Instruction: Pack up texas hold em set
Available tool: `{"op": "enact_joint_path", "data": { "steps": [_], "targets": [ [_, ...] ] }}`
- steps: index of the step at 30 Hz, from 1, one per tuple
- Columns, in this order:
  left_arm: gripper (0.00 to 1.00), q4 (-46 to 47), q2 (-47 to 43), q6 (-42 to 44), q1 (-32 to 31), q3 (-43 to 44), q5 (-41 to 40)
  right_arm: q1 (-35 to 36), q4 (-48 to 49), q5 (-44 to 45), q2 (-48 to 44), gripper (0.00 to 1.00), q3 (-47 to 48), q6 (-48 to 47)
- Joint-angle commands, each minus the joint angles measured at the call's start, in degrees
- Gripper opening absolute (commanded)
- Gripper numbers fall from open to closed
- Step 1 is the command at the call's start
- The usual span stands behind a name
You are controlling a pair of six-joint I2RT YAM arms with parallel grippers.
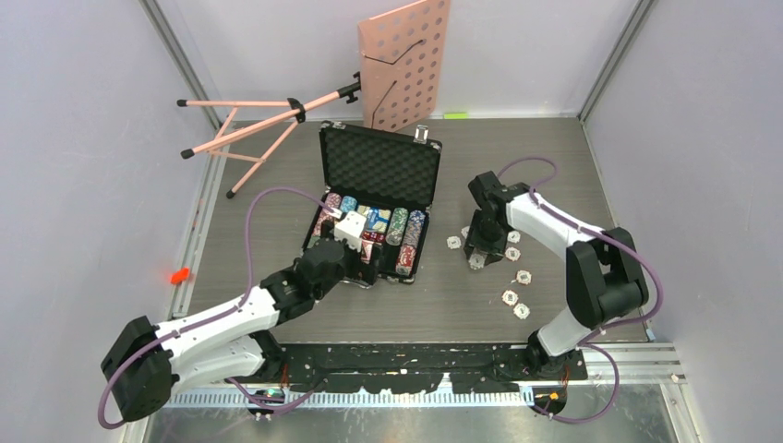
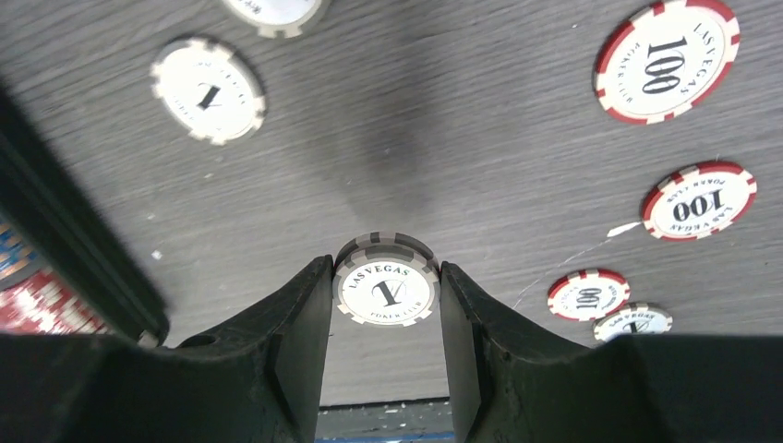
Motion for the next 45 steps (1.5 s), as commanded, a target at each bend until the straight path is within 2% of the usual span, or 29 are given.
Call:
{"op": "enact_joint_path", "data": {
  "steps": [1, 6, 8, 13, 18, 22, 28, 32, 41, 45],
  "targets": [
    [1.0, -0.1, 2.6, -9.7, 0.2, 5.6, 6.5, 0.3, -3.4, -3.9, -4.9, 0.36, 3.3, 1.3],
    [1.0, 13.5, 8.0, -22.5, -1.0, 4.3, 15.0, 0.2, -3.8, -7.3, -8.3, 0.35, 4.5, 4.3],
    [0.98, 19.4, 11.2, -25.6, -3.3, 4.5, 14.6, 0.3, -3.8, -8.2, -10.0, 0.35, 4.8, 6.0],
    [0.81, 31.4, 19.7, -32.0, -8.9, 6.9, 11.1, 0.3, -3.5, -10.9, -13.2, 0.34, 5.2, 12.5],
    [0.78, 40.6, 28.7, -39.5, -9.8, 10.4, 12.7, 0.4, -1.0, -14.0, -16.5, 0.34, 3.6, 16.5],
    [0.76, 43.2, 33.7, -41.4, -9.8, 13.6, 13.3, 0.4, -0.8, -14.3, -18.8, 0.34, 2.9, 17.4],
    [0.71, 41.4, 35.9, -41.6, -9.8, 16.7, 11.6, 0.4, -1.1, -15.2, -20.7, 0.34, 2.2, 17.6],
    [0.58, 41.1, 36.9, -41.5, -9.8, 17.8, 11.3, 0.4, -0.7, -15.8, -21.6, 0.34, 1.3, 17.7],
    [0.45, 38.8, 39.3, -42.0, -9.8, 19.7, 11.5, 0.3, 0.1, -16.5, -22.4, 0.33, 0.0, 18.0],
    [0.32, 38.8, 40.1, -42.3, -9.8, 20.0, 11.5, 0.4, 0.8, -17.0, -22.3, 0.33, -0.3, 18.2]
  ]
}}
